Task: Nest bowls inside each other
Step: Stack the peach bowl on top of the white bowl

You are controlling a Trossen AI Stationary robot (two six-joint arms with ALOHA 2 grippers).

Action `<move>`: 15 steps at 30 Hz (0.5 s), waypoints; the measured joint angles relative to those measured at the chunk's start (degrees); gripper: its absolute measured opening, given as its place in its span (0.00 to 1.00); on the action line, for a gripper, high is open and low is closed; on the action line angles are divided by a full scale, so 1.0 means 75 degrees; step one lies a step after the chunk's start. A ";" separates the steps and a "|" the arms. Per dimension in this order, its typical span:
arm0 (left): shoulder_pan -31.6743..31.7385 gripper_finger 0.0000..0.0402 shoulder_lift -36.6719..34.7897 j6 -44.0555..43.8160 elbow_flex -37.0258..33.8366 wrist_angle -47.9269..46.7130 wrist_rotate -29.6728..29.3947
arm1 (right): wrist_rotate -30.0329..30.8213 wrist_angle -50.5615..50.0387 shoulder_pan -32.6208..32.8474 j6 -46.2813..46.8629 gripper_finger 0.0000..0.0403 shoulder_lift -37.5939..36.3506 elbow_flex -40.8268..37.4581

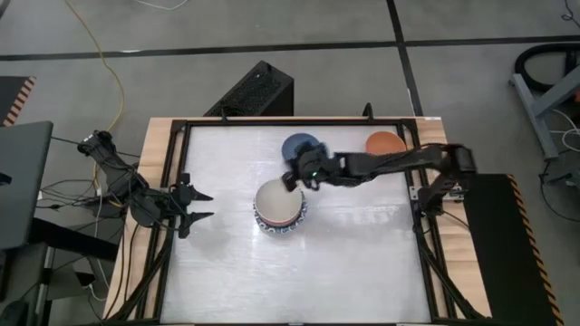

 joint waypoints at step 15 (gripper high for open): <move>0.0000 0.52 -0.0002 -0.0027 0.0000 0.0003 -0.0067 | 0.0785 -0.7505 -0.0853 0.2881 0.21 -0.1307 -0.0003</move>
